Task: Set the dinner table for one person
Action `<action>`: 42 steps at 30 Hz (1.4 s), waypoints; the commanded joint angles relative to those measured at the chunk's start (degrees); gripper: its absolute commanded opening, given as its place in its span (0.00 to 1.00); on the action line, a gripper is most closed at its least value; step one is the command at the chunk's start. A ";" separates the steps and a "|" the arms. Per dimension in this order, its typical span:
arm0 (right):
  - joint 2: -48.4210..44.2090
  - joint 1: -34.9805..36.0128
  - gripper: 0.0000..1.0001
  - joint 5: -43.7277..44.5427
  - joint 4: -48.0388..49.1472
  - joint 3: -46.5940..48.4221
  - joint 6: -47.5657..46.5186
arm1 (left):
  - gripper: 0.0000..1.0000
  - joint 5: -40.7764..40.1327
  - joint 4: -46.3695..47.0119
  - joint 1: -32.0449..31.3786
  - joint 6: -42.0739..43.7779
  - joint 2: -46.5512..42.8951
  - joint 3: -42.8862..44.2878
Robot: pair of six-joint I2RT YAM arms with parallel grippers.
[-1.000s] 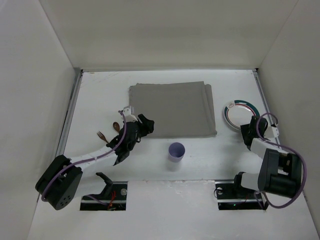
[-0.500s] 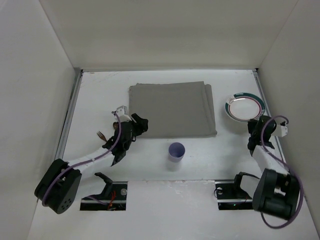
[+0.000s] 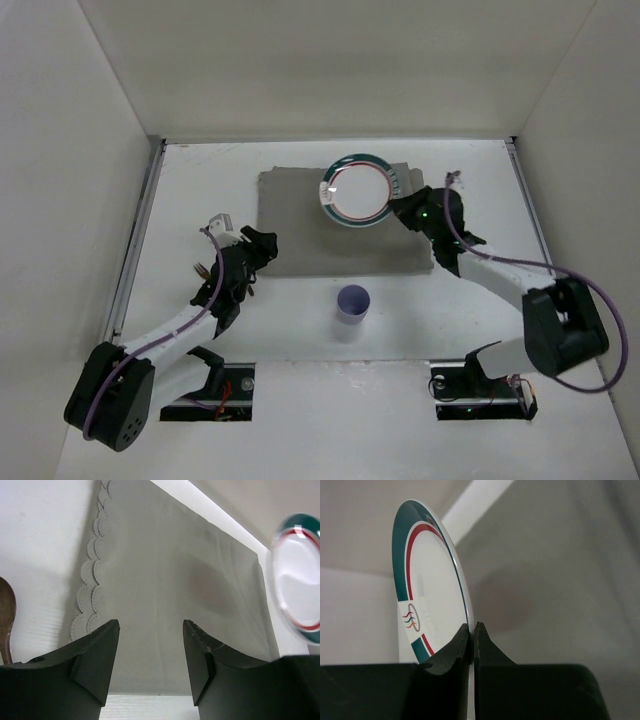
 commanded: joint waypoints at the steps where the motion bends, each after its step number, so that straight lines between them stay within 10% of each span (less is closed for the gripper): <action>1: 6.55 4.40 0.02 -5.07 7.22 5.97 -0.49 | 0.51 -1.06 3.27 0.42 0.26 -1.51 -0.85; 16: 24.23 7.23 0.05 -7.19 11.01 9.33 1.89 | 0.51 -1.50 4.42 -0.02 1.05 1.13 -0.67; 22: 24.68 6.70 0.43 -5.35 11.18 7.75 1.72 | 0.51 -1.76 4.42 -0.28 1.14 1.05 -0.59; 34: 9.14 6.35 0.71 4.40 -1.55 1.52 -10.57 | 0.51 -1.59 4.24 -0.81 1.14 1.48 -0.23; 38: -3.15 11.34 0.58 7.04 -12.60 -0.43 -20.85 | 0.45 -1.33 4.51 -1.69 1.49 3.41 0.55; 42: -10.73 20.47 0.09 10.46 -34.20 5.70 -28.52 | 0.22 -1.32 4.51 -3.44 2.28 4.12 1.35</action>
